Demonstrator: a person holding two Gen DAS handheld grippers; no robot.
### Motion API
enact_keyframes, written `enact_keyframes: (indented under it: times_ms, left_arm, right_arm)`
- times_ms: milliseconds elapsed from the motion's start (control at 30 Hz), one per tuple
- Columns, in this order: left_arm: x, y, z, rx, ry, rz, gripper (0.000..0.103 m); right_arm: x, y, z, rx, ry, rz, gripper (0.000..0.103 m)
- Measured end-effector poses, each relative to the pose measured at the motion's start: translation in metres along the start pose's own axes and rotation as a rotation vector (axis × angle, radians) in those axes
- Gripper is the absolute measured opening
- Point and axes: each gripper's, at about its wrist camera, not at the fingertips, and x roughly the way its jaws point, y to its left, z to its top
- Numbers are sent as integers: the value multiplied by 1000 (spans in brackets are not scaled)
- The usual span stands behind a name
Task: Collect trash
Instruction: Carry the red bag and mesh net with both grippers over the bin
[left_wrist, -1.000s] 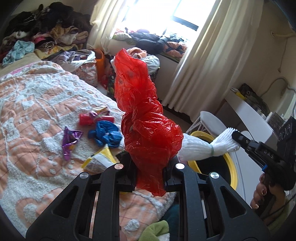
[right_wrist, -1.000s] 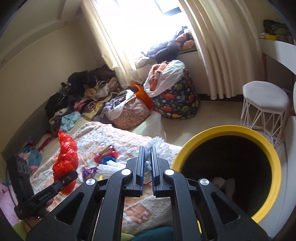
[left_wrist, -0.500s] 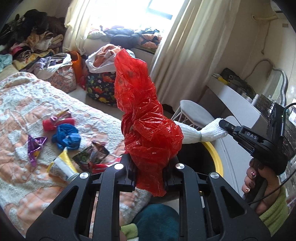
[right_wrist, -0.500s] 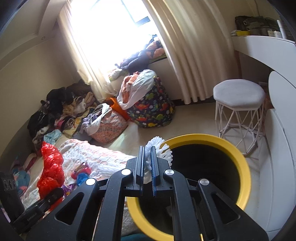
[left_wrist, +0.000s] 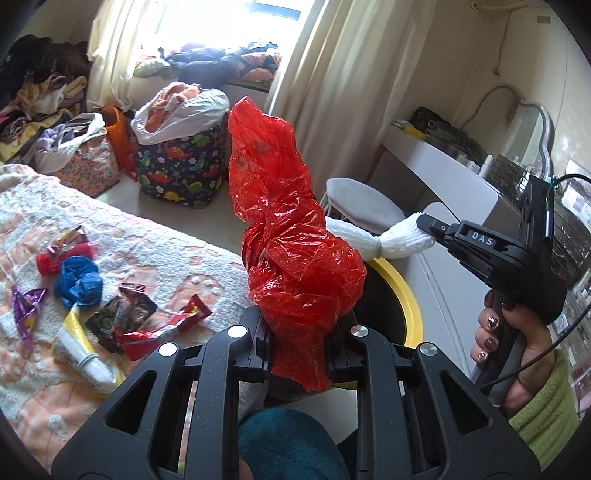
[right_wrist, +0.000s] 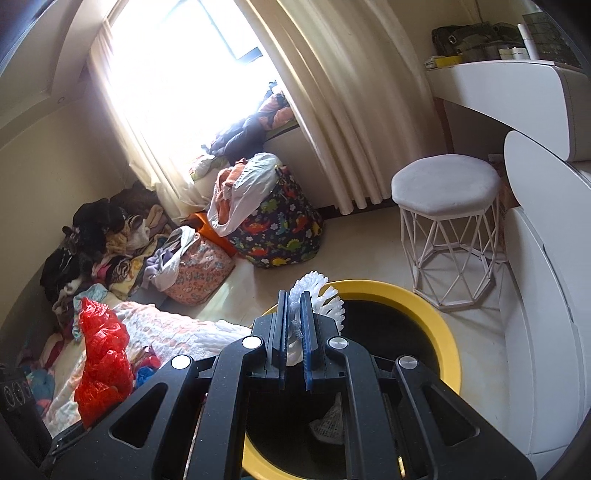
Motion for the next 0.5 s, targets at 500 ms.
enact_keyframes:
  times_ms: [500]
  left_arm:
    - [40,-24,-10,71,86,-24,14]
  right_arm:
    - [2,-35,3,69,-16,-71,7]
